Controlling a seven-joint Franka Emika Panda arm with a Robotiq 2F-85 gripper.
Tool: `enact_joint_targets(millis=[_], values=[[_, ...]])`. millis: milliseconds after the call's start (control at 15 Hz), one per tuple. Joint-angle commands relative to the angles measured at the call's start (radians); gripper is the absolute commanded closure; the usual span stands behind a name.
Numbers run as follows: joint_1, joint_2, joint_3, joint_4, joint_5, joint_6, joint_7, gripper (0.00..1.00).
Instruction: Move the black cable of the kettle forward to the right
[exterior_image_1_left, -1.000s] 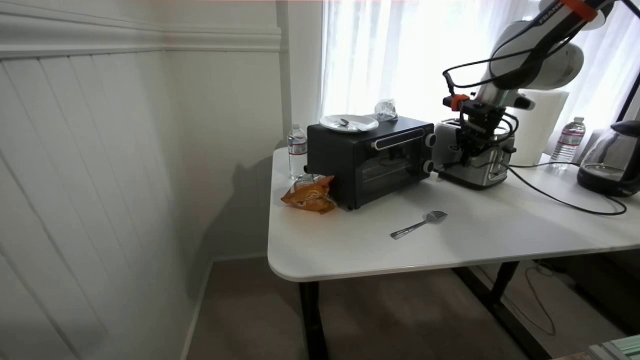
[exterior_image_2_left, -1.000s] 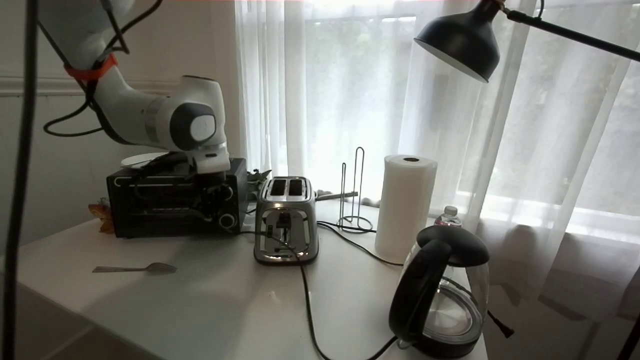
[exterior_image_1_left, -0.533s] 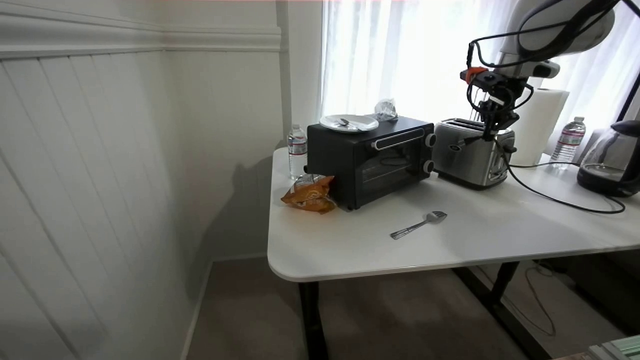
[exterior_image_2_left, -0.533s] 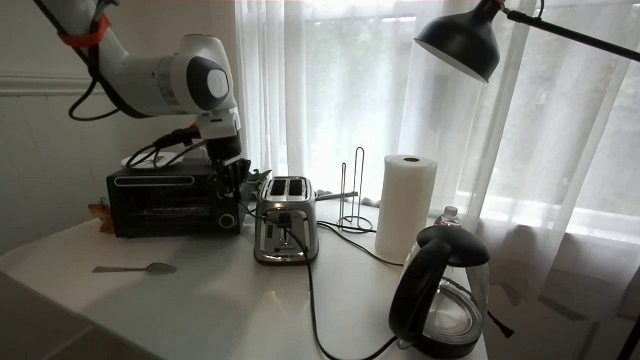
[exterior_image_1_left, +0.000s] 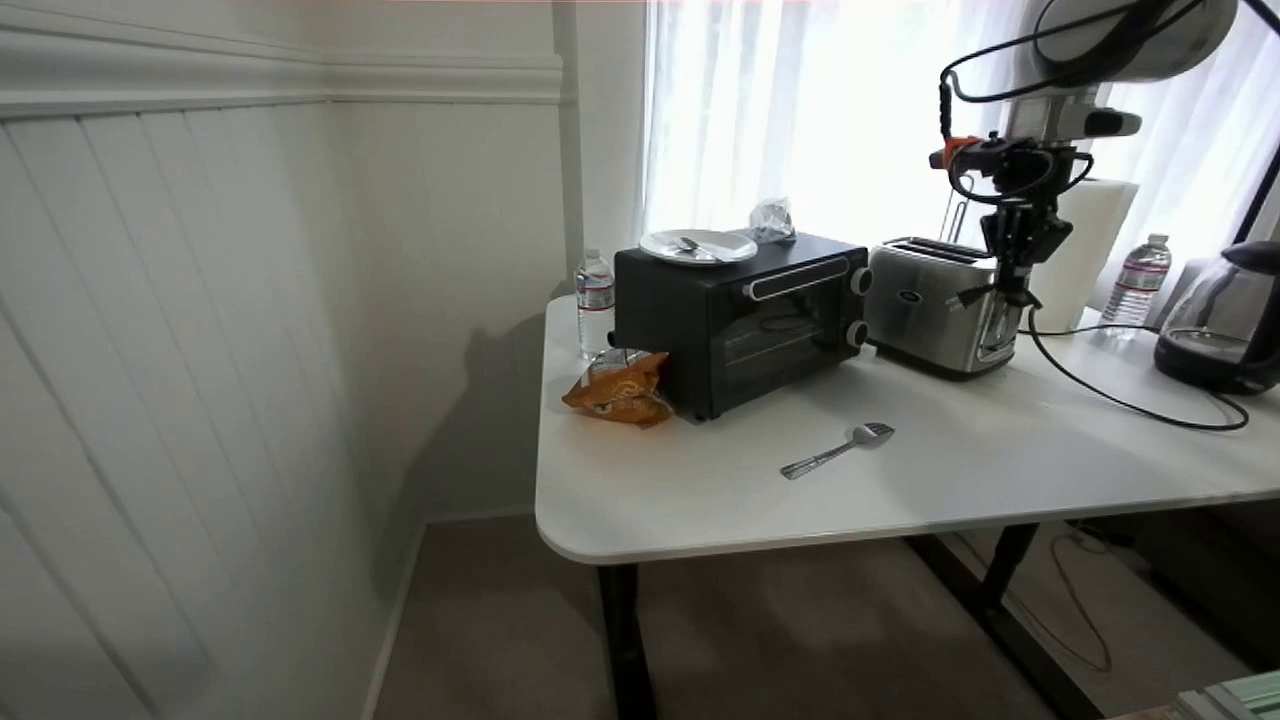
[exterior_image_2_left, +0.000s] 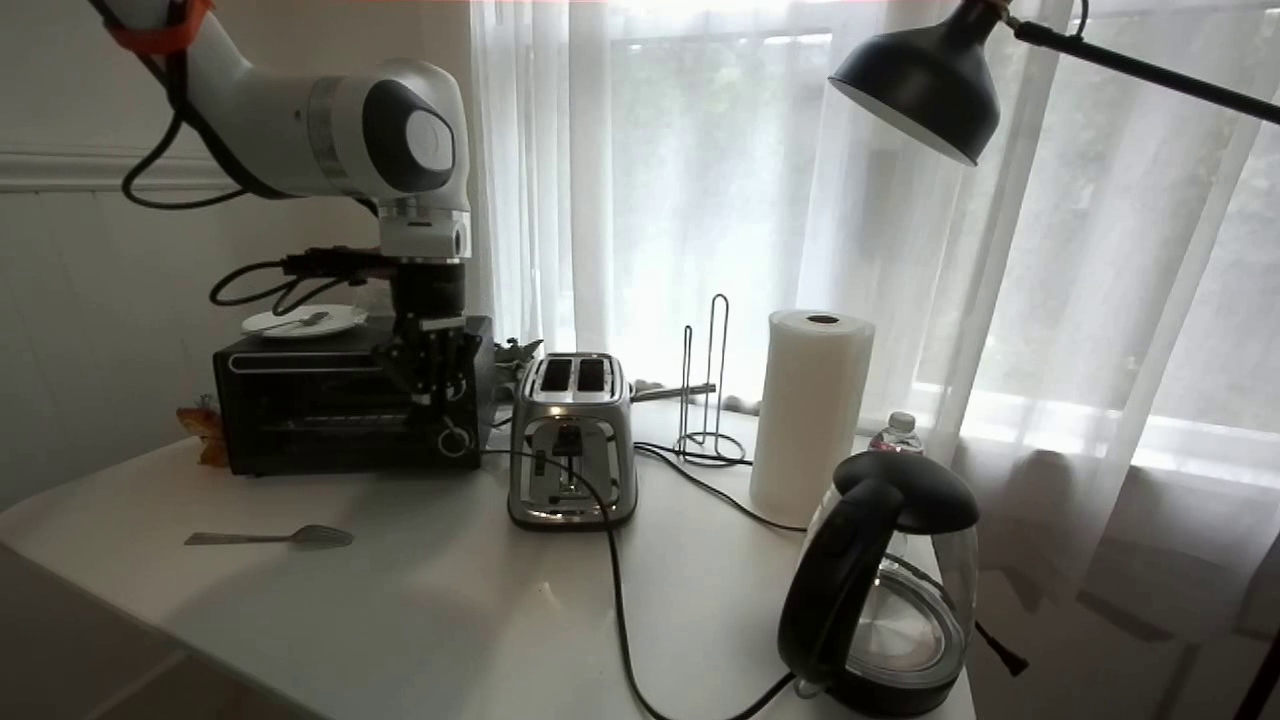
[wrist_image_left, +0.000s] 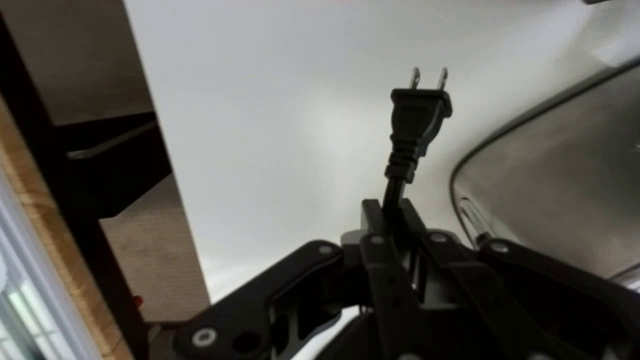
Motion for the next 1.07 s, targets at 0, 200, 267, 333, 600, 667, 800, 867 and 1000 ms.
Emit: enact_joint_targets(millis=[0,200,267,333,600,667,800,867,1000], values=[[-0.036,0.011,0.015,0.028,0.006,-0.145,0.005,0.96],[-0.054,-0.002,0.007,0.023,-0.049,-0.065,0.071,0.98],[-0.062,-0.004,0.006,0.025,-0.066,-0.032,0.086,0.98],[-0.070,-0.006,0.003,0.029,-0.068,0.006,0.097,0.98],[-0.092,-0.007,-0.011,0.043,-0.158,0.172,0.189,0.98],[-0.098,-0.008,-0.015,0.050,-0.176,0.193,0.214,0.98],[-0.108,-0.009,-0.023,0.058,-0.194,0.236,0.253,0.98],[-0.112,-0.006,-0.027,0.064,-0.207,0.259,0.278,0.98],[-0.118,0.002,-0.032,0.071,-0.230,0.309,0.337,0.98]])
